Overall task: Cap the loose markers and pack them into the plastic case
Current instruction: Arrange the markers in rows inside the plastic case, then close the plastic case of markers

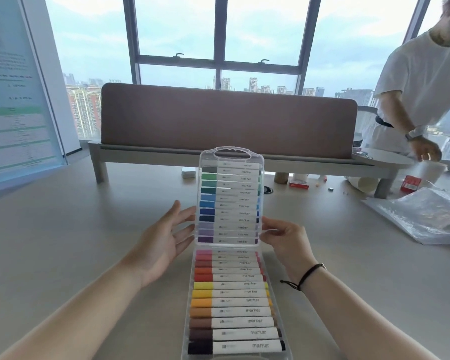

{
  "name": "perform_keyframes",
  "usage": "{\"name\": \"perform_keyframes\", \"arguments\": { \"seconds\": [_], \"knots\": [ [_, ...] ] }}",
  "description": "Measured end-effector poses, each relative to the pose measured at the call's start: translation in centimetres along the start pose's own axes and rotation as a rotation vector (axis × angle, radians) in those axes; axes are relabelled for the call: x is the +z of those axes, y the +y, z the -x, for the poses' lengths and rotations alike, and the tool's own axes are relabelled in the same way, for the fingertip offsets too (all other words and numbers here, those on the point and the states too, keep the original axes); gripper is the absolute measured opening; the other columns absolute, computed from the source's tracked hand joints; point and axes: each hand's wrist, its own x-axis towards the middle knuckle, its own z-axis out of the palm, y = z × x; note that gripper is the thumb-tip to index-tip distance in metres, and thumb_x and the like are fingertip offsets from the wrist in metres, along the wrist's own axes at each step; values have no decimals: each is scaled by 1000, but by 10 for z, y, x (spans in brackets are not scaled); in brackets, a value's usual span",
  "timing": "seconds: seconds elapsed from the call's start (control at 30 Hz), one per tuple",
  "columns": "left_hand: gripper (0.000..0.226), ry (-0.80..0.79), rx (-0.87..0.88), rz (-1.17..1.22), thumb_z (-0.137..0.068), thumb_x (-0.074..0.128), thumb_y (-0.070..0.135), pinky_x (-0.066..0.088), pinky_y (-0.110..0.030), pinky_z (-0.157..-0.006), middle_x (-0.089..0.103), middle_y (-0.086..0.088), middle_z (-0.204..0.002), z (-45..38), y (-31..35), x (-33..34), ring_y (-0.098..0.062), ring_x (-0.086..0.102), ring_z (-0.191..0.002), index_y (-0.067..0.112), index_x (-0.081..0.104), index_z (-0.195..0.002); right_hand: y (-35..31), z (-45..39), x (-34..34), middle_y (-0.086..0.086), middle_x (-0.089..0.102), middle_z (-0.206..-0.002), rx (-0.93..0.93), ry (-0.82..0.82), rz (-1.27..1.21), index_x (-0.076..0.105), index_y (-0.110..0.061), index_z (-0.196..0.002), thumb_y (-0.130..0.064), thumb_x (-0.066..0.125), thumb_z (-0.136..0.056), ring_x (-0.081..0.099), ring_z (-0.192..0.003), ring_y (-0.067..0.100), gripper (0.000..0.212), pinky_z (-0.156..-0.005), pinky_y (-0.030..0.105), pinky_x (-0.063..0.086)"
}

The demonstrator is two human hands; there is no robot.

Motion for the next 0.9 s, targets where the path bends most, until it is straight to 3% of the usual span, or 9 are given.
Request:
{"name": "perform_keyframes", "arguments": {
  "seconds": [0.1, 0.2, 0.3, 0.4, 0.5, 0.63, 0.73, 0.9],
  "knots": [
    [57, -23, 28, -89, -90, 44, 65, 35, -42, -117, 60, 12, -138, 2, 4, -2, -16, 53, -132, 33, 57, -136, -1, -1, 3, -3, 77, -81, -32, 63, -11, 77, -29, -86, 10, 71, -79, 67, -75, 10, 40, -80, 25, 56],
    [59, -34, 54, -279, -86, 38, 72, 37, -39, -115, 56, 21, -140, 6, 6, 1, -11, 49, -134, 44, 54, -136, -3, -1, 0, -6, 77, -79, -45, 128, -7, 77, -30, -83, 8, 70, -81, 69, -79, 14, 38, -78, 22, 57],
    [61, -52, 74, -389, -85, 29, 75, 41, -31, -106, 55, 30, -136, 7, 7, 3, -4, 51, -129, 49, 52, -136, -8, 6, -3, -8, 77, -81, -62, 87, -5, 76, -35, -88, 2, 64, -88, 72, -87, 15, 39, -84, 26, 56],
    [61, -86, 67, -413, -89, 19, 73, 37, -27, -105, 54, 35, -134, 8, 7, 6, 1, 50, -127, 51, 50, -137, -19, 20, -7, -4, 78, -92, -55, 1, -104, 78, -32, -83, -19, 55, -100, 73, -94, 14, 31, -90, 29, 54],
    [67, -118, 36, -351, -88, 16, 76, 30, -29, -113, 53, 31, -137, 9, 3, 5, -2, 46, -133, 48, 50, -138, -20, 27, -20, -5, 78, -99, 14, -84, -206, 73, -26, -96, -49, 41, -99, 71, -100, 7, 40, -97, 25, 47],
    [72, -96, -3, -322, -83, 18, 82, 24, -34, -119, 57, 26, -136, 8, 3, 3, -2, 45, -134, 46, 61, -129, -14, 32, -37, -10, 72, -119, 88, -235, -211, 70, -23, -118, -72, 32, -82, 61, -116, -3, 71, -108, 24, 35],
    [74, -111, -8, -366, -81, 22, 87, 22, -35, -121, 63, 21, -131, 9, 7, -1, -2, 50, -131, 45, 70, -117, -7, 39, -45, -15, 66, -127, 92, -297, -151, 68, -26, -124, -73, 28, -84, 53, -125, -5, 73, -113, 25, 28],
    [92, -260, -73, -365, -78, 27, 86, 18, -47, -122, 65, 0, -132, 7, 10, -14, -16, 52, -133, 19, 72, -120, 5, 43, -55, -16, 66, -129, 95, -297, -62, 69, -24, -123, -77, 35, -85, 51, -128, -4, 74, -121, 36, 23]
  ]
}}
